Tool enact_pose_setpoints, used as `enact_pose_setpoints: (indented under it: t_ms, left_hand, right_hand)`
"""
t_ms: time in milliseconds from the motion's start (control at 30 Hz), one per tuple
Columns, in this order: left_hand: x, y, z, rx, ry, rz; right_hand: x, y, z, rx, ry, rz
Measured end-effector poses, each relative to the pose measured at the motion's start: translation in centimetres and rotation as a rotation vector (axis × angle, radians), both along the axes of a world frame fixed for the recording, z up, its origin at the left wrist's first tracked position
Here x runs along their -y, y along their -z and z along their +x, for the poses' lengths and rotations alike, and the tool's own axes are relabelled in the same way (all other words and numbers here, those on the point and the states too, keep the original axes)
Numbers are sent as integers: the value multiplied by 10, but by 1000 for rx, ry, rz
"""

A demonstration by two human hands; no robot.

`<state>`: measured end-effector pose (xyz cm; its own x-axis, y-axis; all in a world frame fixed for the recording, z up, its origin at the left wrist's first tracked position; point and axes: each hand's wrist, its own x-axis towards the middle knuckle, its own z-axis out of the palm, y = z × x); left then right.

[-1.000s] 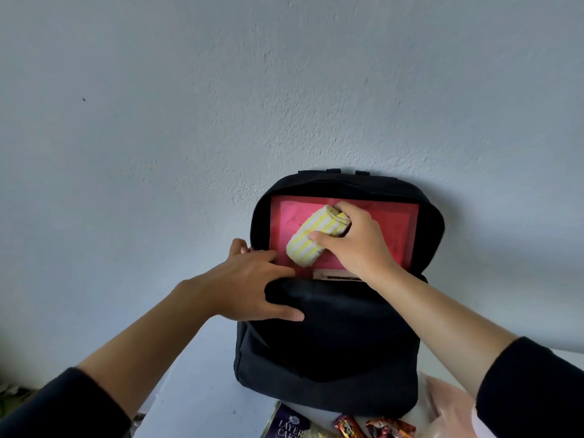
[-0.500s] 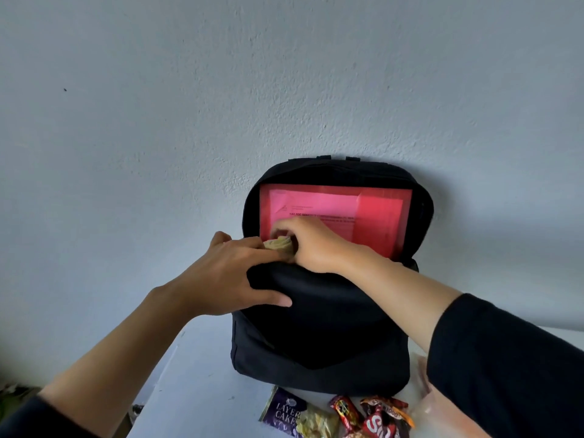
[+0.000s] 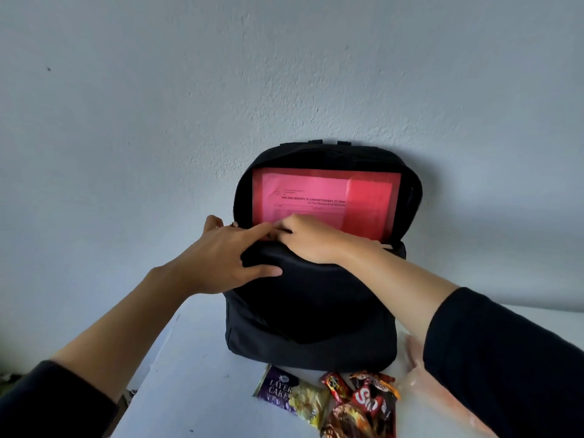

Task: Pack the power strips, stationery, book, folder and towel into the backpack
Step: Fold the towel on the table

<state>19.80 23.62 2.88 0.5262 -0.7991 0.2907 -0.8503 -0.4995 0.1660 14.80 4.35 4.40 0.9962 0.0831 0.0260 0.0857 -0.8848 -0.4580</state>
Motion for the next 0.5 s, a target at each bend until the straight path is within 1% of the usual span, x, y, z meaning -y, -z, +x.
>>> enact_pose_setpoints:
  t_ms: [33,167,233,300,367,433,500]
  left_hand:
    - [1,-1,1,4,-7,10]
    - [2,-3,6,-18,-61,71]
    - [1,-4,10,-90,-84,99]
    - [-1,-3,12,-147,-76,73]
    - [0,0,8,-214,-52,-39]
    - [0,4,1,-318,-45,-276]
    - [0,10,4,-298,-120,-531]
  right_hand:
    - [-1,1,-1,38,7,-7]
    - [5,2,-17,402,26,17]
    - [12,2,-32,479,15,24]
    - [16,8,-46,501,6,32]
    - [18,22,-60,540,6,4]
    - [17,37,-74,616,3,-80]
    - [15,49,-83,685,-23,-204]
